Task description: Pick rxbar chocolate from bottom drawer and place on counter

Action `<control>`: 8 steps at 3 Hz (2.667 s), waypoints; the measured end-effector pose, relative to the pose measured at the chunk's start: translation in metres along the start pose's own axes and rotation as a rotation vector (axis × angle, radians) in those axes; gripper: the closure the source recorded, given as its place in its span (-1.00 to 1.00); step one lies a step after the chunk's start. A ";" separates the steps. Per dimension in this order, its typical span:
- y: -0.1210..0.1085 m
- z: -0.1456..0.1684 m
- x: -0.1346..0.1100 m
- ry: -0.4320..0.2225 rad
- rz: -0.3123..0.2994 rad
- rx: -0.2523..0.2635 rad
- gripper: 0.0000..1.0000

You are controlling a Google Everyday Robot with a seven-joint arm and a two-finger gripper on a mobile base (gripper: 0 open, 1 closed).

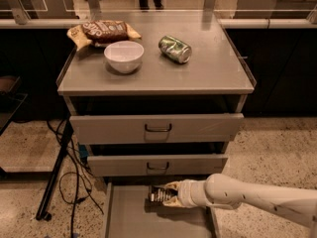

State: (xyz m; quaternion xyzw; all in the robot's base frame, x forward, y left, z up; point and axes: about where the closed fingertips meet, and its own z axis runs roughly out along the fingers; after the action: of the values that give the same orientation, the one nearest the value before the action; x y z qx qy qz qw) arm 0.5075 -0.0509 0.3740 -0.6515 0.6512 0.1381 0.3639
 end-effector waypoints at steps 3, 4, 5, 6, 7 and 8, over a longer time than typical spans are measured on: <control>0.021 -0.150 -0.106 0.030 -0.188 0.128 1.00; 0.018 -0.145 -0.105 0.002 -0.163 0.090 1.00; 0.015 -0.148 -0.106 0.008 -0.165 0.084 1.00; 0.008 -0.159 -0.110 0.029 -0.173 0.065 1.00; -0.015 -0.186 -0.125 0.034 -0.200 0.055 1.00; -0.044 -0.215 -0.139 0.023 -0.224 0.042 1.00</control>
Offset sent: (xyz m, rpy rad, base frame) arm -0.1199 -0.0168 0.2400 -0.0884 -0.2835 0.1150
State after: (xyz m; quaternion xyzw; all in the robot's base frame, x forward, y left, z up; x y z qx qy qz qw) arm 0.4698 -0.0923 0.6280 -0.7139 0.5814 0.0754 0.3830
